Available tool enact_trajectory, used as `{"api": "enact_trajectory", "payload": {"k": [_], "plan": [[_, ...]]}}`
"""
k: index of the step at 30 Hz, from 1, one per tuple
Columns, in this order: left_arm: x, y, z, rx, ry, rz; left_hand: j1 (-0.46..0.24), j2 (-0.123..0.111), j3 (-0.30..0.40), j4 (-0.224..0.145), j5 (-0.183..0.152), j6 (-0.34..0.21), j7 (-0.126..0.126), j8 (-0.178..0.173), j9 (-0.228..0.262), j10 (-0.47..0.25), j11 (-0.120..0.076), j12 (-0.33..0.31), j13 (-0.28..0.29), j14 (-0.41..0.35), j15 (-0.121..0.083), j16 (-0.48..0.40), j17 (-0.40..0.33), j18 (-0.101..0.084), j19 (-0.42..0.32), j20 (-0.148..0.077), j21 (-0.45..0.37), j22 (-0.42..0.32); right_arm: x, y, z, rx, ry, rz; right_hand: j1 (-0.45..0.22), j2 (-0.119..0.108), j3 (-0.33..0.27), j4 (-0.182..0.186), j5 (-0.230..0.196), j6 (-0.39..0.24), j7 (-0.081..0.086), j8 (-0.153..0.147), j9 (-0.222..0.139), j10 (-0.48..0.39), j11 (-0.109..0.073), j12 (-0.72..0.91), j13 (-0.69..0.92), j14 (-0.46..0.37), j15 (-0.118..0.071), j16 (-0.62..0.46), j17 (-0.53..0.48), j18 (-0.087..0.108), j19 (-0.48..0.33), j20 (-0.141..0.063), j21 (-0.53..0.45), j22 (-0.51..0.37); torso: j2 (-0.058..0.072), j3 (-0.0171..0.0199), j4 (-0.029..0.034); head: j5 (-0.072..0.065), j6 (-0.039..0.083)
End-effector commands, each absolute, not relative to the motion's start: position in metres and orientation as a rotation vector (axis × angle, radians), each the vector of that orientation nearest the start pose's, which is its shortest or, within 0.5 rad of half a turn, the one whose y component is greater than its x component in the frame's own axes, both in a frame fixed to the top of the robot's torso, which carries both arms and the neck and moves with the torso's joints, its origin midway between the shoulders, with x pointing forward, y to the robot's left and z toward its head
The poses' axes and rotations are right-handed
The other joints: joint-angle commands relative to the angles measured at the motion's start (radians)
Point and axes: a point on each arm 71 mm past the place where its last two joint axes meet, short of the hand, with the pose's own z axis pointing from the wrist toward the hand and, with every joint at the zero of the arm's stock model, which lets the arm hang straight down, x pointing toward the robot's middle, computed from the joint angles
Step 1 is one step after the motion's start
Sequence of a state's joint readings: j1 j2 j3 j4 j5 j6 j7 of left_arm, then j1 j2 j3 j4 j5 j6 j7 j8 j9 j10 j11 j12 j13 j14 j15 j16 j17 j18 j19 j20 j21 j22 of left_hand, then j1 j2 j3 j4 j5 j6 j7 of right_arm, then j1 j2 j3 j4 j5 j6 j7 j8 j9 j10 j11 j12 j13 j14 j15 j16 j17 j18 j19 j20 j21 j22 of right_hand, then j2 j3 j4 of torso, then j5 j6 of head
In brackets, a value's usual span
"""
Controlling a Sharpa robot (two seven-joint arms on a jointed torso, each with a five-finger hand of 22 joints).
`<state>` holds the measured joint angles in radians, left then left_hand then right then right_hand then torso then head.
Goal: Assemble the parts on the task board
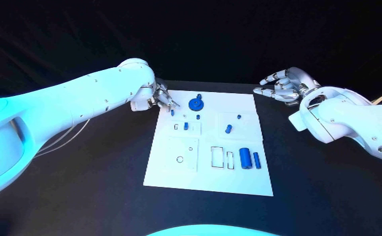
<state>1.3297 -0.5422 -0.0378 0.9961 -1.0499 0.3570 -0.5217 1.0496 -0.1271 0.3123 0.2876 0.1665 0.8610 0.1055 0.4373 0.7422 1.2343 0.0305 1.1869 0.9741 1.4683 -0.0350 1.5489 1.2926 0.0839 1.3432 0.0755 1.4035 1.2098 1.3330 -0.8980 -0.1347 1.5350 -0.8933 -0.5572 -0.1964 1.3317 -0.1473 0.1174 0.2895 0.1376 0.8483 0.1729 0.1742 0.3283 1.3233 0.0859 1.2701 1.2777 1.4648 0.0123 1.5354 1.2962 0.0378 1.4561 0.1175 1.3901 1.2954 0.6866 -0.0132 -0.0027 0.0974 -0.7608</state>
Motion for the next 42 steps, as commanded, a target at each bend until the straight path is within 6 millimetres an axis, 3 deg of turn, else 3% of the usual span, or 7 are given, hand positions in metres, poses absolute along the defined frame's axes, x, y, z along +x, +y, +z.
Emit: {"api": "enact_trajectory", "payload": {"k": [1, 16, 26, 42], "plan": [[0.5751, 0.2177, -0.1916, -0.237, 2.379, -0.225, 0.006, 0.006, -0.017, 0.003, 0.009, -0.003, 0.010, -0.015, -0.010, -0.025, 0.009, -0.013, -0.010, 0.086, 0.012, -0.004, 0.237, -0.001, -0.002, 0.008, -0.017, -0.009, 0.5005, -0.2481, -0.1549, 0.523, 1.597, 0.687, -0.027, 0.003, -0.020, 0.003, 0.006, -0.012, 0.000, 0.019, -0.008, -0.014, 0.001, -0.004, -0.005, 0.081, -0.004, -0.014, 0.174, 0.006, 0.039, -0.008, -0.013, 0.163, 0.000, -0.0006, -0.0003, 0.001, 0.000], [0.5738, 0.2179, -0.1927, -0.238, 2.390, -0.227, 0.029, 0.025, -0.025, 0.002, 0.013, 0.046, 0.000, -0.011, -0.034, -0.016, 0.002, -0.007, -0.007, 0.089, 0.007, 0.001, 0.245, -0.002, 0.002, 0.008, -0.013, -0.003, 0.5008, -0.2478, -0.1550, 0.522, 1.598, 0.686, -0.028, 0.005, -0.020, 0.002, 0.006, -0.012, 0.000, 0.021, -0.009, -0.013, 0.001, -0.003, -0.004, 0.081, -0.004, -0.014, 0.174, 0.006, 0.040, -0.008, -0.013, 0.163, 0.000, -0.0001, -0.0010, 0.001, 0.000], [0.5742, 0.2192, -0.1926, -0.250, 2.384, -0.227, 0.074, 0.051, -0.016, -0.001, 0.014, 0.079, -0.019, 0.035, -0.008, -0.007, -0.015, -0.003, -0.005, 0.090, -0.006, 0.002, 0.247, -0.003, 0.006, -0.004, -0.010, 0.003, 0.5010, -0.2477, -0.1551, 0.522, 1.599, 0.686, -0.027, 0.006, -0.019, 0.001, 0.006, -0.012, 0.000, 0.022, -0.009, -0.013, 0.001, -0.002, -0.004, 0.081, -0.004, -0.014, 0.174, 0.006, 0.040, -0.008, -0.013, 0.163, 0.001, 0.0005, -0.0003, 0.001, -0.003], [0.5736, 0.2191, -0.1932, -0.248, 2.395, -0.230, 0.122, 0.054, -0.002, -0.001, 0.013, 0.073, -0.033, 0.089, 0.044, -0.002, -0.027, -0.002, -0.004, 0.091, -0.017, 0.004, 0.249, -0.003, 0.007, -0.014, -0.010, 0.006, 0.5011, -0.2477, -0.1553, 0.522, 1.602, 0.685, -0.027, 0.008, -0.019, 0.001, 0.006, -0.012, -0.001, 0.022, -0.009, -0.012, 0.001, -0.002, -0.003, 0.081, -0.004, -0.014, 0.175, 0.006, 0.040, -0.008, -0.013, 0.163, 0.001, 0.0008, -0.0005, -0.001, -0.005]]}}
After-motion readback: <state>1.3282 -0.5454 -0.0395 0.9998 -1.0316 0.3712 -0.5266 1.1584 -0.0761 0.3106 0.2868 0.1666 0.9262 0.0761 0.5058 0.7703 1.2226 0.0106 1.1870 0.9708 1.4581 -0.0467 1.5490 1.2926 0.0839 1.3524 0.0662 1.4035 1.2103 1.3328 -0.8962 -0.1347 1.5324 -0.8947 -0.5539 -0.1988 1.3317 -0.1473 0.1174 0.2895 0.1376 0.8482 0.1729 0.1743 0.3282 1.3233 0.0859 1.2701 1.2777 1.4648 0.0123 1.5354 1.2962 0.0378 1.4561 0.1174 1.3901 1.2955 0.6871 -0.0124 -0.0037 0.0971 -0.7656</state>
